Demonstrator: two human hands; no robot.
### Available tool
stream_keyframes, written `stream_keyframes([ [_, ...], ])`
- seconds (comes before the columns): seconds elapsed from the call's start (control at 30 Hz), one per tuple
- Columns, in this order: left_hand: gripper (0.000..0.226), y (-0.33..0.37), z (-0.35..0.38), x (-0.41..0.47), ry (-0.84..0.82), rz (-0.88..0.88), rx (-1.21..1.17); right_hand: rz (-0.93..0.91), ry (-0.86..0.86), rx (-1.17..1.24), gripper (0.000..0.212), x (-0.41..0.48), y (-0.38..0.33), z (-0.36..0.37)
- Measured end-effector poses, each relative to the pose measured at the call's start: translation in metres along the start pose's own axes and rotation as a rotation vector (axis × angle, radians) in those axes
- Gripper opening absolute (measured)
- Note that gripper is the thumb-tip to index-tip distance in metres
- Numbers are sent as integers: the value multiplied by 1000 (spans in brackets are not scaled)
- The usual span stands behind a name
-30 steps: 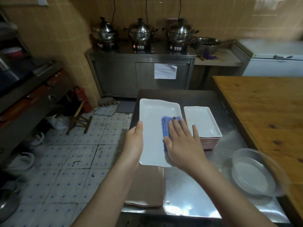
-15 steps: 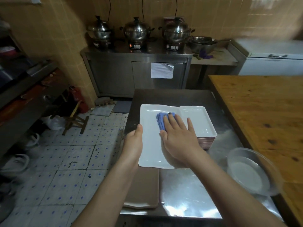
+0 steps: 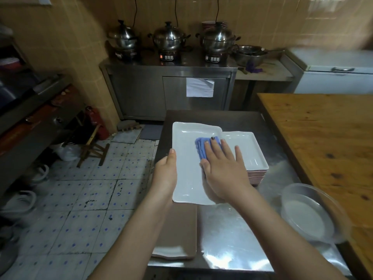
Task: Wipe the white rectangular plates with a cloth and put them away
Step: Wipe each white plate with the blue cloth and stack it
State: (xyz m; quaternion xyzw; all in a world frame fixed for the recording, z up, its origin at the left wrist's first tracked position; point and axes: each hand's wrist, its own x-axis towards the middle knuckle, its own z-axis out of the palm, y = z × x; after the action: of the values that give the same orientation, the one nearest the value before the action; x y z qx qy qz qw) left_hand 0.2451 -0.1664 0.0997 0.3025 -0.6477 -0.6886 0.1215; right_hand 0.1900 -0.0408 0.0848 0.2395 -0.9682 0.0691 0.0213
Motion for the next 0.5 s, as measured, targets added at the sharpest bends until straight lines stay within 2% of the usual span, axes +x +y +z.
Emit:
stream_keyframes([
  [0.07, 40, 3, -5, 2, 18, 24, 6, -26, 22, 5, 57, -15, -3, 6],
  [0.2, 38, -1, -4, 2, 30, 21, 29, -147, -89, 187, 56, -33, -24, 10],
  [0.27, 35, -5, 1, -1, 4, 15, 37, -170, -76, 175, 55, -24, -27, 4],
  [0.37, 32, -2, 5, -2, -37, 0, 10, -107, -6, 62, 54, -6, -18, -10],
  [0.5, 39, 7, -6, 3, -20, 0, -18, -40, 22, 9, 55, -15, -14, -12],
])
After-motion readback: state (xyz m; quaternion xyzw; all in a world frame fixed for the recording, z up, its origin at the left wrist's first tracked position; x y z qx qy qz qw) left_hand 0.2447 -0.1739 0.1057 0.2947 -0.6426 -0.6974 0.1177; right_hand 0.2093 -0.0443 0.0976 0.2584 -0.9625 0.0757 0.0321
